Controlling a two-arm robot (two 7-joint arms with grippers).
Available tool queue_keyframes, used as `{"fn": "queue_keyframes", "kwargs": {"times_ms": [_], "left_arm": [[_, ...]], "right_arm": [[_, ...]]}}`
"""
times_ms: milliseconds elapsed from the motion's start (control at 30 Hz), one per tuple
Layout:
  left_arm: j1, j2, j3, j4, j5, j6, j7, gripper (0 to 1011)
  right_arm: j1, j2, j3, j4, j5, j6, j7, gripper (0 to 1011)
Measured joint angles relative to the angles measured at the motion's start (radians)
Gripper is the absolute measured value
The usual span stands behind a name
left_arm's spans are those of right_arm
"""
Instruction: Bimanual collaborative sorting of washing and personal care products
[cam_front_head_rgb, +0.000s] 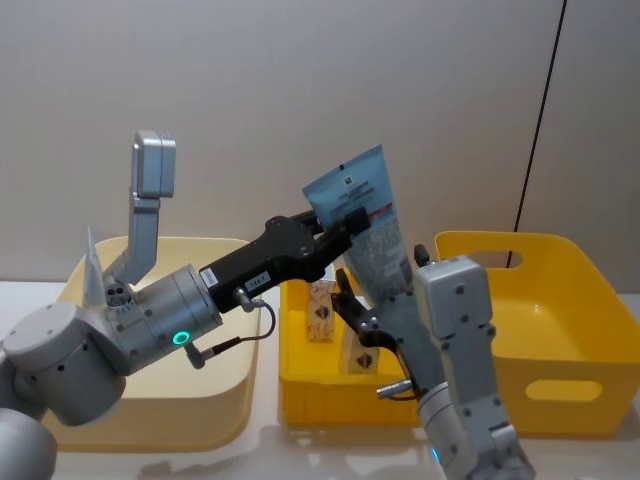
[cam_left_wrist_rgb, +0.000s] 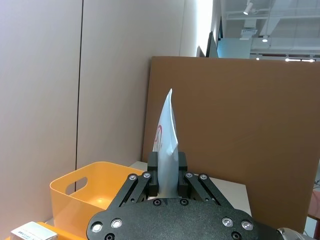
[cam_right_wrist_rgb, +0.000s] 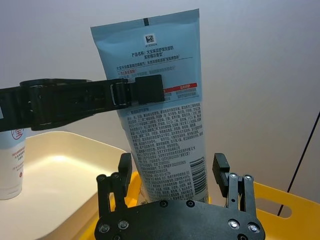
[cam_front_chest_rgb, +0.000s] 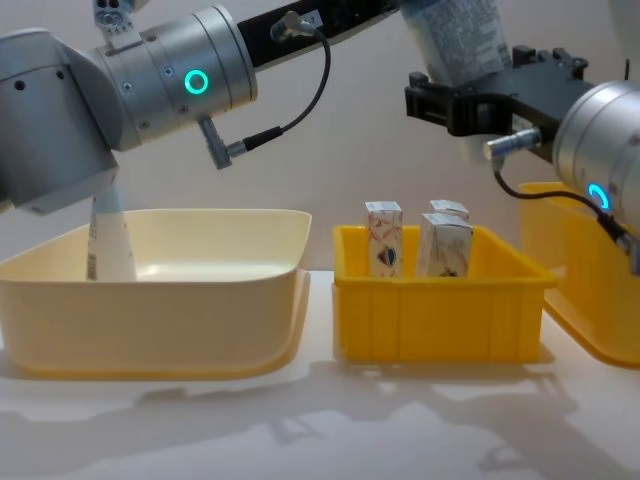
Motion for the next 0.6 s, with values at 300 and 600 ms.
{"fn": "queue_keyframes", "kwargs": {"times_ms": [300,600], "left_arm": [[0.0,0.0,0.0,0.0,0.0,0.0,0.0,204],[0.0,0.0,0.0,0.0,0.0,0.0,0.0,204]], "right_arm": [[0.015,-0.013,-0.006,0.025,-0.027,-0.003,-0.007,977],[0.023,-0.02,-0.01,0.04,-0.041,-0.003,-0.011,757]]}}
